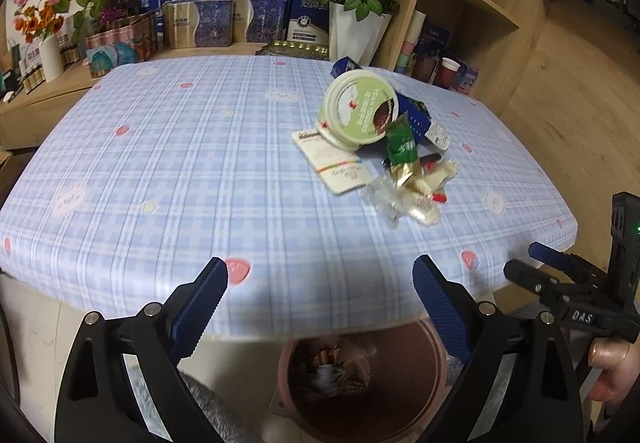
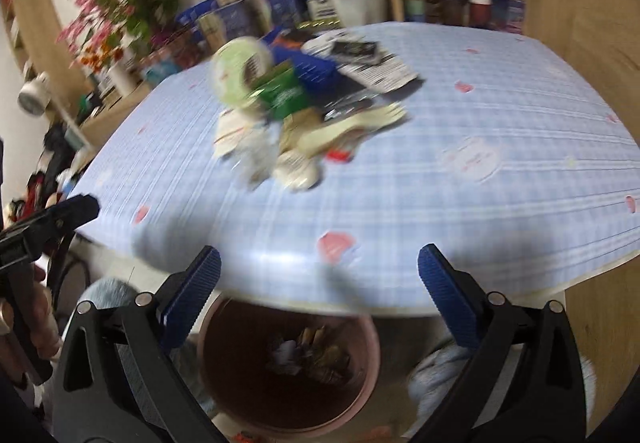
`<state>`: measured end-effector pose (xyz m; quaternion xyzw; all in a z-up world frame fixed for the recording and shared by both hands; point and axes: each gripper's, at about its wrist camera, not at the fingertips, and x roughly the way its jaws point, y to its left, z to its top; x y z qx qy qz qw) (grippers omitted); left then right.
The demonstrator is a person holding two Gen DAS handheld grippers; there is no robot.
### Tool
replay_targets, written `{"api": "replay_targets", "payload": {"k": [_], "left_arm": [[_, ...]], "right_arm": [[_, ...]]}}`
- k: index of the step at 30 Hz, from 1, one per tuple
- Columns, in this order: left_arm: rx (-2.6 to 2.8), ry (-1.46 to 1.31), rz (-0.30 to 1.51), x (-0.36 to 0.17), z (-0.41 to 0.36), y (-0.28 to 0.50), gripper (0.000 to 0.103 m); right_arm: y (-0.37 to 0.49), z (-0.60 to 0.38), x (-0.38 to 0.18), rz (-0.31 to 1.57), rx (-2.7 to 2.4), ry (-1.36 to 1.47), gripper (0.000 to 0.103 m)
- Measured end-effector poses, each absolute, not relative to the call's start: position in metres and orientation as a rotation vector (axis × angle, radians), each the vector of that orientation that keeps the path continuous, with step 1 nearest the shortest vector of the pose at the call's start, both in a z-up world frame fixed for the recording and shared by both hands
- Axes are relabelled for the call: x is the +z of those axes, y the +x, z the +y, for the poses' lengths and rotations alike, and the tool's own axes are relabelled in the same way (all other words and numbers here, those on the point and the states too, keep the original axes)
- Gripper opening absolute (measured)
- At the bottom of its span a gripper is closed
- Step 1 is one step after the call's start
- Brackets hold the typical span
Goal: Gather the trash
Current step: 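Grasp the yogurt lid with the left gripper while the right gripper approaches the green bag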
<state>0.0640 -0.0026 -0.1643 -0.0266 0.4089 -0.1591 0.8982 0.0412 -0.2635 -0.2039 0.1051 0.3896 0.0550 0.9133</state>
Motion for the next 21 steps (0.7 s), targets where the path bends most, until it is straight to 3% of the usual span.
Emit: {"api": "replay_targets", "payload": {"k": [11,21], "left_arm": [[-0.375,0.037,0.849,-0.158,-0.056,0.122,0.092],[-0.340,-0.049,0.895,-0.158,-0.082,0.210,0.092]], "right_arm": [[0.071,-0.302,-0.202,0.737,0.068,0.281,0.097],[0.105,-0.296,-0.212,0.777,0.078,0.217,0.097]]}}
